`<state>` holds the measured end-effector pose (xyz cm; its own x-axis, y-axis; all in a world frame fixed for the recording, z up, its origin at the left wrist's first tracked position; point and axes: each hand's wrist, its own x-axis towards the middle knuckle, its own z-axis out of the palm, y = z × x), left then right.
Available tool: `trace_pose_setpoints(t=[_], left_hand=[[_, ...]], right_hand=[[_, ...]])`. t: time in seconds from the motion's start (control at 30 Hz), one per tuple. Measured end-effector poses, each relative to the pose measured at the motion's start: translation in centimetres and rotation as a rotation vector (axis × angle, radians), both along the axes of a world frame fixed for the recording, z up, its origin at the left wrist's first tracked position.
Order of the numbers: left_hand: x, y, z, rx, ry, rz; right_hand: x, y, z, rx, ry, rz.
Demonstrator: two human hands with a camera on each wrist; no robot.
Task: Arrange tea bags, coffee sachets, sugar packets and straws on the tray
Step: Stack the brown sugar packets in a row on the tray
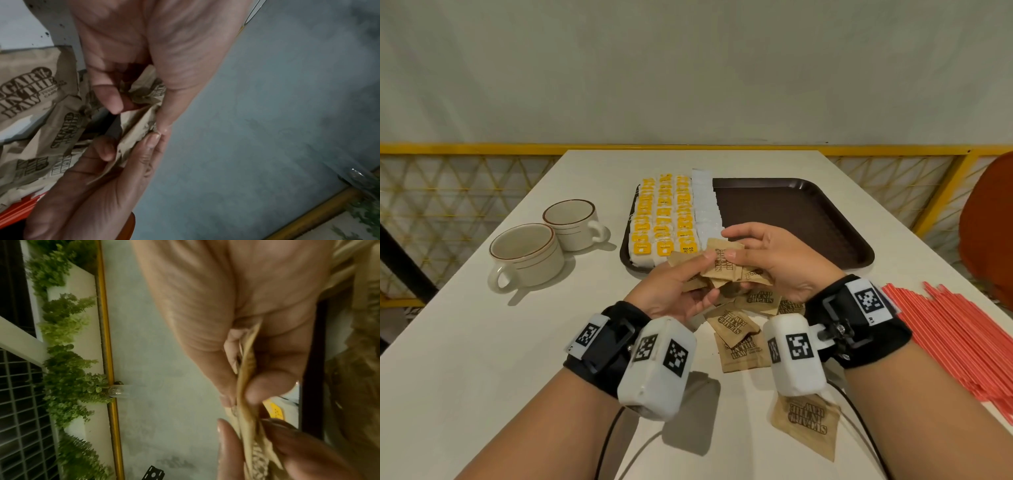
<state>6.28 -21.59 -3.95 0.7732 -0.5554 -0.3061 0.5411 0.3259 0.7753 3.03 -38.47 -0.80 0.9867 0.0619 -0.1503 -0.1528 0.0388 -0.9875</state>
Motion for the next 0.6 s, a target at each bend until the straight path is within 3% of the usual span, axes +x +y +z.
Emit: trace_pose_setpoints(t=[0.2,0.47,0.6], left_hand=[[-0.01,-0.02,0.0,-0.003,-0.081,0.024],[0.29,0.25,0.09,-0.039,-0.096,0.143],[0.32,0.05,0.16,-0.026,-0.058,0.14]], right_hand=[[0.17,-0.08,-0.41,0.025,-0.044,-0.079],[-0.56,0.44,-0.42,0.225,0.031,0.118],[-0.42,0.64,-0.57,0.168,0.012,0.015]])
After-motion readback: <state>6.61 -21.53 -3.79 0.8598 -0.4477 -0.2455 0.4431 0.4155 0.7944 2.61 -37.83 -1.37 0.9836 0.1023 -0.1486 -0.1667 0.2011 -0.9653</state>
